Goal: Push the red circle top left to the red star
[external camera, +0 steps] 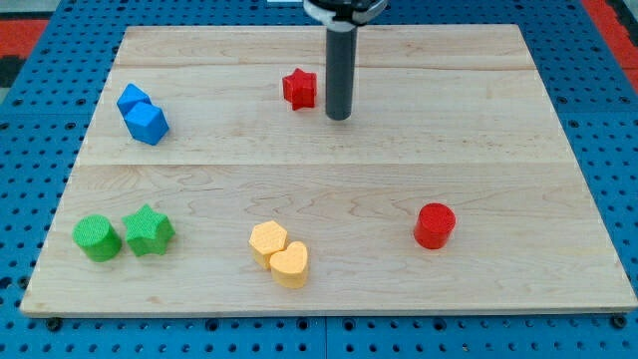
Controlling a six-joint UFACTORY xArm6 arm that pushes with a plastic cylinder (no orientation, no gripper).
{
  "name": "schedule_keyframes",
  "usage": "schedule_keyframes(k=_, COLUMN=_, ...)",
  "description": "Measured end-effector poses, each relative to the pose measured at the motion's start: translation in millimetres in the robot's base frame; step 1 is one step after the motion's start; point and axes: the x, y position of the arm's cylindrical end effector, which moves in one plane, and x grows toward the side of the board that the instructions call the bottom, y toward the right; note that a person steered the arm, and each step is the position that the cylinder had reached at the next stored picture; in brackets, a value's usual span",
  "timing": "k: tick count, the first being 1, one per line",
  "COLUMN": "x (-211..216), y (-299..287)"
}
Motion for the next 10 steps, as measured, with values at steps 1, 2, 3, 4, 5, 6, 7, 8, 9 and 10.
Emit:
schedule_keyframes(k=1, x=-34, y=-44)
schedule_keyframes(k=2, x=-90, y=-4)
schedule_keyframes(k=3, x=-82, y=29)
schedule_keyframes(k=4, x=-35, y=137)
schedule_keyframes(k=5, x=65, y=190)
schedule_keyframes(k=6, x=158, y=179)
schedule_keyframes(k=7, x=141, y=78)
schedule_keyframes(k=8, x=162, y=108)
schedule_keyframes(k=9, x=205, y=72)
schedule_keyframes(k=10, x=200, y=1)
